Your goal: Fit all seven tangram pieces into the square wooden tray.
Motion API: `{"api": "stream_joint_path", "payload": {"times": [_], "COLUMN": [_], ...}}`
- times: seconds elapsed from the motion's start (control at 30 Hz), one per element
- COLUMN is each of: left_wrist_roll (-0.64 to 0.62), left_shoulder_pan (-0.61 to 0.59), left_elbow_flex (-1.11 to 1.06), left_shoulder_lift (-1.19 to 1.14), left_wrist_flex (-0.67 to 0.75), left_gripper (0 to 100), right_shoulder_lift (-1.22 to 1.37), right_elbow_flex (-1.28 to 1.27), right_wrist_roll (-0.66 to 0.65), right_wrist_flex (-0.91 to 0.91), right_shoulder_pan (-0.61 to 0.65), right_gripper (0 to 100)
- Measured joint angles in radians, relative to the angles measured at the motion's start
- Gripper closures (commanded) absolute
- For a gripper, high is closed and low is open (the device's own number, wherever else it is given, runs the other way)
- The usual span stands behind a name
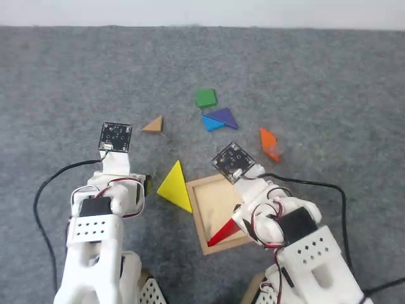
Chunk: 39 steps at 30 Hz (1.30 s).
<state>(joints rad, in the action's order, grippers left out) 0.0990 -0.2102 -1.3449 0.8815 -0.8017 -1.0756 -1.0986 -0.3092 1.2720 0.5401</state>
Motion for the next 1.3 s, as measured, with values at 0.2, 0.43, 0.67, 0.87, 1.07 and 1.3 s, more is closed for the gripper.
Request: {"api": "stream_joint_path", "payload": {"times": [0.2, 0.43, 0.67, 0.87, 1.07, 1.3], "left_wrist_roll": [0.0, 0.0, 0.0, 0.0, 0.0, 0.0], "left_shoulder_pan": [0.0, 0.0, 0.0, 0.0, 0.0, 0.0], "left_elbow_flex": [0.0, 0.0, 0.0, 0.0, 0.0, 0.0], "left_shoulder_lift": [0.0, 0.0, 0.0, 0.0, 0.0, 0.0], "left_wrist_flex": [0.0, 0.0, 0.0, 0.0, 0.0, 0.0], "left_gripper": [78, 78, 78, 78, 78, 78], "right_shoulder_lift": [-0.002, -0.003, -0.003, 0.025, 0.021, 0.023], "right_elbow_flex": [-0.002, -0.009, -0.011, -0.052, -0.052, -0.038], "right_wrist_roll": [-0.147, -0.27, -0.293, -0.281, -0.278, -0.276], "right_wrist_flex": [0.0, 0.015, 0.021, 0.035, 0.035, 0.043], "right_shoulder_pan": [-0.018, -0.092, -0.118, -0.206, -0.287, -0.333], "right_gripper": [99.0, 98.9, 98.9, 98.9, 98.9, 98.3]}}
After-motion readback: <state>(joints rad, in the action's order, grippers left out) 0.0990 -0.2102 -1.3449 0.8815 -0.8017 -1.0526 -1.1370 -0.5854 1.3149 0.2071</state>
